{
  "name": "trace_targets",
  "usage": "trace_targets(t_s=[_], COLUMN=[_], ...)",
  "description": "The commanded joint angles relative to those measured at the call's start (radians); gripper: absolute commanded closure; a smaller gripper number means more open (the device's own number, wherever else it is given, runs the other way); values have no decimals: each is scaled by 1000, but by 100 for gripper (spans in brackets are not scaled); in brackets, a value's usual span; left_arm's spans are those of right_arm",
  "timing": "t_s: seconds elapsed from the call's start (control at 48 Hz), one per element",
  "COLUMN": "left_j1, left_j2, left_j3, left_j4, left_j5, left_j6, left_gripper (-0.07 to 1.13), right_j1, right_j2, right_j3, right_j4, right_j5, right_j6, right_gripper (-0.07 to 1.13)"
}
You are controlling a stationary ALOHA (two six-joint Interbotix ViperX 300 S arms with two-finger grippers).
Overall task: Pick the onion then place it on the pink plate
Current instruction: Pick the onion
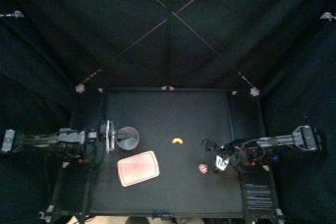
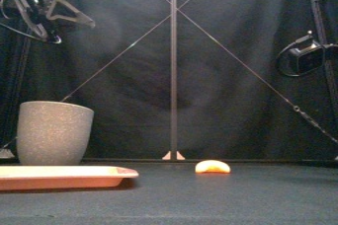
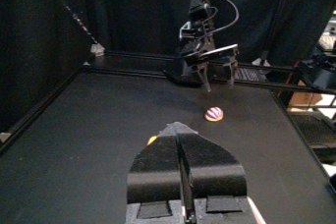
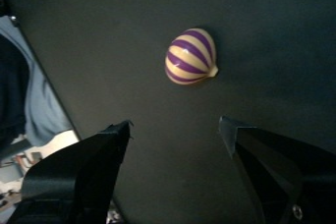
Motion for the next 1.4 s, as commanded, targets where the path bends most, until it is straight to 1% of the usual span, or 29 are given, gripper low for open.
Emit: trace_targets(t_s=[0.021,0.188,0.417,0.792,0.979,1.104,1.396], left_j1=[5,12,28,29,29,29,28], left_j2=[5,5,5,3,5,5,-3], left_j3=[-9,0,23,37,38,38,38], left_j4=[-2,0,-2,-2,-2,-2,-2], left_j5=[-8,0,0,2,8,31,69], left_j6=[0,2,0,0,0,0,-2], left_gripper=[99,99,99,99,99,99,99], right_j1=[25,58,98,106,123,138,164], right_j2=[83,198,316,399,462,509,540], right_j3=[-51,-97,-130,-141,-147,-156,-160], right_j4=[-52,-83,-75,-83,-86,-87,-81], right_j5=[-80,-121,-133,-176,-183,-189,-186], right_j6=[-2,0,2,0,0,0,-2], right_gripper=[2,3,3,3,4,9,29])
